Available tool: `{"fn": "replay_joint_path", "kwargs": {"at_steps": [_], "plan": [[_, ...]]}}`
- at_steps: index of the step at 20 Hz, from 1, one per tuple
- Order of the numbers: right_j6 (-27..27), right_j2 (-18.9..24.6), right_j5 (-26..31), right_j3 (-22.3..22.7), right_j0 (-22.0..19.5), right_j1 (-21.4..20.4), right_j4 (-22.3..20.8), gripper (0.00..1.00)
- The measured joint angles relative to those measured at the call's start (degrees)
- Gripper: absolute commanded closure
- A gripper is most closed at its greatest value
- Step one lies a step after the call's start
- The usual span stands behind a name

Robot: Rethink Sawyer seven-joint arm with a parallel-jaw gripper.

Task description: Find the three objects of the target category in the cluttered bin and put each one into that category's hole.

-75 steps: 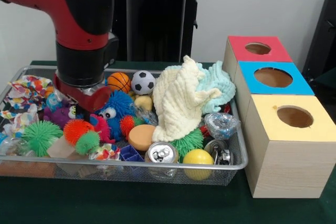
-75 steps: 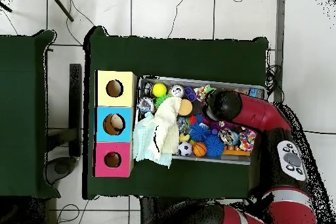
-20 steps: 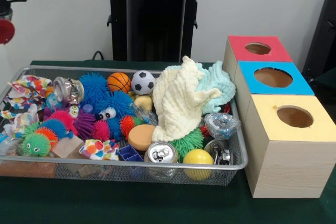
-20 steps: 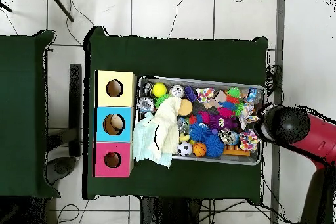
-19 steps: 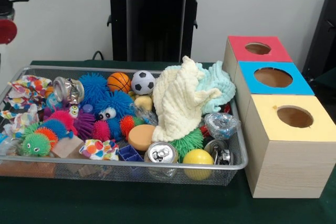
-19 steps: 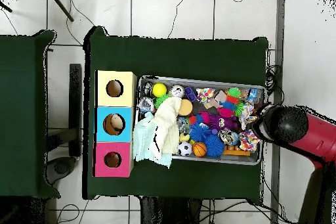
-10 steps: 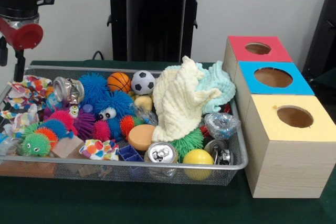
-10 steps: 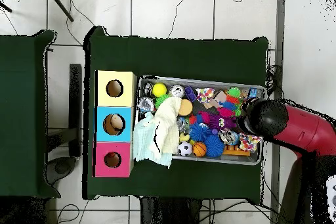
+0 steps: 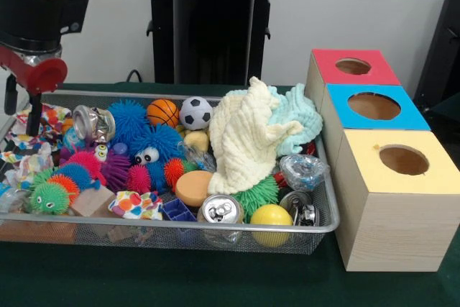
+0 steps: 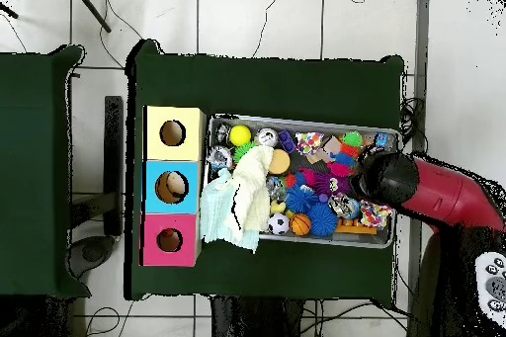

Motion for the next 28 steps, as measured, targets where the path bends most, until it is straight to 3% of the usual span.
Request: {"fn": "replay_joint_path", "kwargs": {"at_steps": [15,28], "plan": [[0.6,-3.6,-8.0,5.1,4.2,5.4,3.5,0.0],[0.7,-4.4,-13.8,5.1,4.7,13.0,8.2,0.0]]}}
